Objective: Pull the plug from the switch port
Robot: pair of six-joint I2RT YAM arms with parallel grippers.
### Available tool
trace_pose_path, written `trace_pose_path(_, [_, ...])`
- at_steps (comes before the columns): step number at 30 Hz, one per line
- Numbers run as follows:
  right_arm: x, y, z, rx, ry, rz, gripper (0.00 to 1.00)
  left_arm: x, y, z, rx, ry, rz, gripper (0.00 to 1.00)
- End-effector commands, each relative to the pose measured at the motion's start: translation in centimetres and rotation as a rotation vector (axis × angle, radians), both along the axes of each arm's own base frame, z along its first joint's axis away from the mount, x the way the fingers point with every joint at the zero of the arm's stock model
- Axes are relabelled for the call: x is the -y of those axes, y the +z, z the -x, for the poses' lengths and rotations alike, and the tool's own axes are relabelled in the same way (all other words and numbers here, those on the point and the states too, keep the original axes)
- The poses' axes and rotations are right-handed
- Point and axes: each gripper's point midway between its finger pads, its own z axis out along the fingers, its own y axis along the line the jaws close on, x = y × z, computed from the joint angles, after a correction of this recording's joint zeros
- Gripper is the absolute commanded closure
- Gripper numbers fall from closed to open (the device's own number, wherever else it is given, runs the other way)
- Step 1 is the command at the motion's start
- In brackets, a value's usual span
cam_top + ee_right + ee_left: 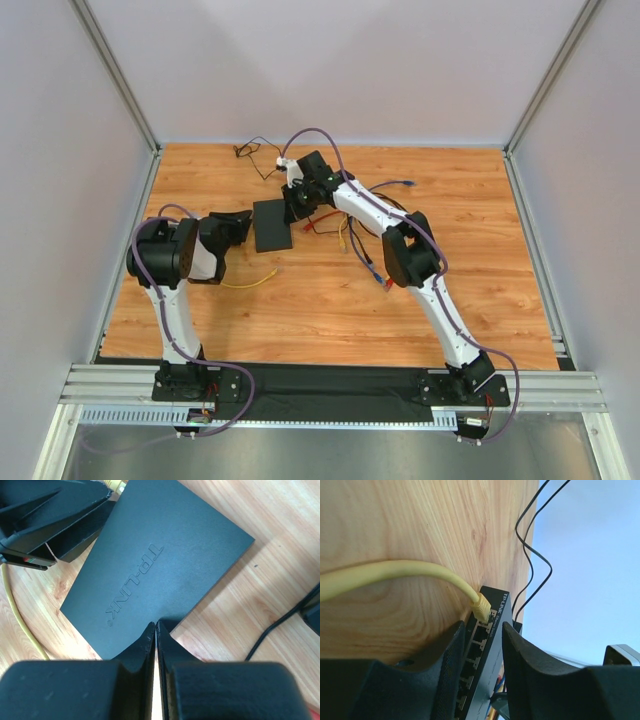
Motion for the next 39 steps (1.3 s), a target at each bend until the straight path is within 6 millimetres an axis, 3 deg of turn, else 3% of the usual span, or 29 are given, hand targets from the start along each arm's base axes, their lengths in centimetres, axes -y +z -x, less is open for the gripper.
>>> trace_pose_path(1, [0.4, -2.9, 1.2, -0.055, 0.019, 0.063, 0.95, -0.7, -1.5, -0.3, -0.029, 0.043, -0.008, 0.55])
trace_pose_path(8, [0.5, -3.5, 1.4, -0.058, 0.015, 0.085, 0.95, -0.3, -1.8, -1.2, -0.039, 0.035, 0.015, 0.57])
trace_pose_path(19, [0.3, -3.5, 1.4, -0.051, 0.013, 0.094, 0.96, -0.6, -2.5, -0.9, -0.040, 0.045, 0.011, 0.63])
trace_pose_path(39, [0.3, -4.5, 2.2, -0.036, 0.019, 0.155, 0.97, -0.7, -2.8, -0.9, -0.017, 0.022, -0.027, 0.86])
